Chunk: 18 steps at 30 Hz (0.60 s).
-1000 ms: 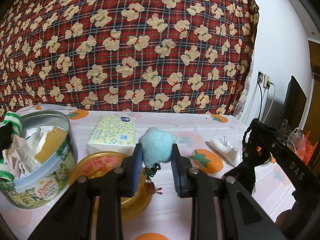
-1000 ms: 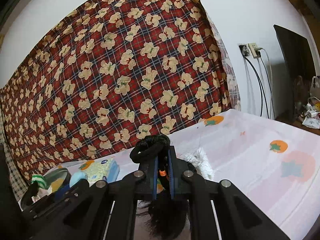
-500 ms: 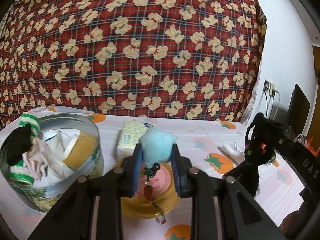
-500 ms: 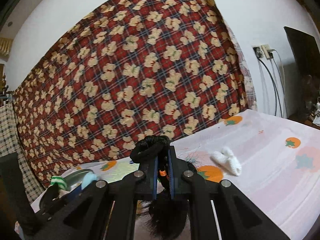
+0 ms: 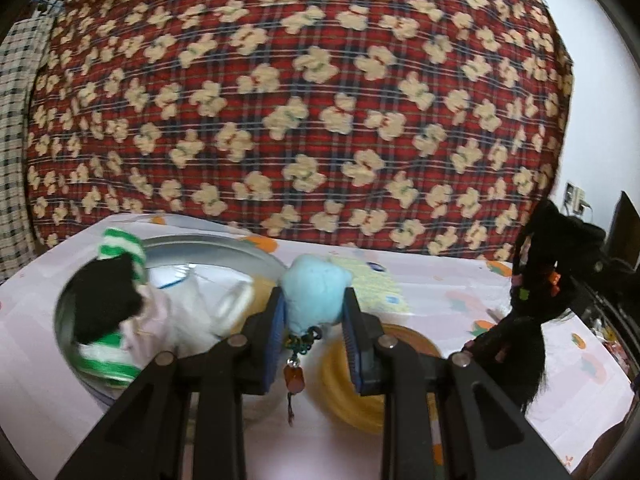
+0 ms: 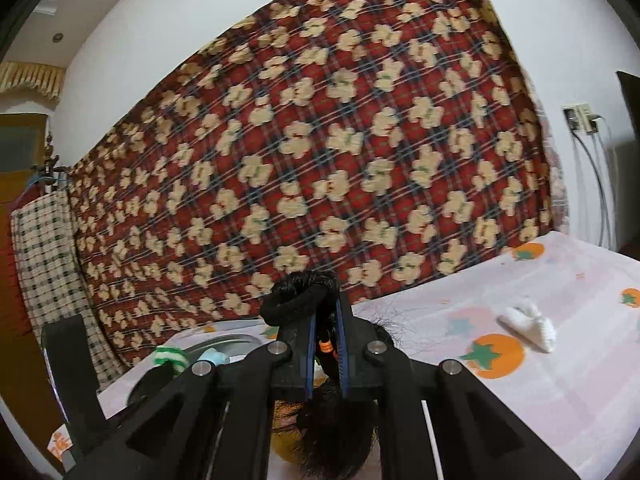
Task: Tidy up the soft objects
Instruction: 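Carry the teal pom-pom and black hair tie over the metal tin with both grippers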
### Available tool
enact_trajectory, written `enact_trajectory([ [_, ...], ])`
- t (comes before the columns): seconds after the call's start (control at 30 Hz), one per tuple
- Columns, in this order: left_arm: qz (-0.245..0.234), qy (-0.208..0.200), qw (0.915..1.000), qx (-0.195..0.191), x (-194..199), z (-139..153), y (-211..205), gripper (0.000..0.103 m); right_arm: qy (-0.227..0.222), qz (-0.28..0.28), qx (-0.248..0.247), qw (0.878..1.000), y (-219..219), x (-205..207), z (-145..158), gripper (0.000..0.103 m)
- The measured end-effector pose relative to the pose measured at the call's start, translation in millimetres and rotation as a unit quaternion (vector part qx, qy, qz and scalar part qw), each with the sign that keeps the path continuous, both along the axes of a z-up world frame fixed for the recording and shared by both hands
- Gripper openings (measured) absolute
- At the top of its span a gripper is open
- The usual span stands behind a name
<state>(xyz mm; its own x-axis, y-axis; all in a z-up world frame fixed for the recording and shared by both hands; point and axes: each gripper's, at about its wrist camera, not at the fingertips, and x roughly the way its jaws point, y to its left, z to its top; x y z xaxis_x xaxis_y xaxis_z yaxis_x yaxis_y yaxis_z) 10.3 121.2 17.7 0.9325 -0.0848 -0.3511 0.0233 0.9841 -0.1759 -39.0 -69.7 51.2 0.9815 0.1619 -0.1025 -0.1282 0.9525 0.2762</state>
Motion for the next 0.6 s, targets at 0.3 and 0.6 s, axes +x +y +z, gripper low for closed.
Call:
enact_trajectory([
  [0.3,0.051,0.003,0.9987,-0.002,3.7,0.3,47.1,0.025,-0.002,0.050,-0.008,0.999,50.3,12.2,6.2,0.010],
  [0.6,0.089,0.008,0.9959,-0.012,11.7,-1.7,87.4,0.025,-0.002,0.083,-0.012,0.996,94.2,30.6,12.5,0.010],
])
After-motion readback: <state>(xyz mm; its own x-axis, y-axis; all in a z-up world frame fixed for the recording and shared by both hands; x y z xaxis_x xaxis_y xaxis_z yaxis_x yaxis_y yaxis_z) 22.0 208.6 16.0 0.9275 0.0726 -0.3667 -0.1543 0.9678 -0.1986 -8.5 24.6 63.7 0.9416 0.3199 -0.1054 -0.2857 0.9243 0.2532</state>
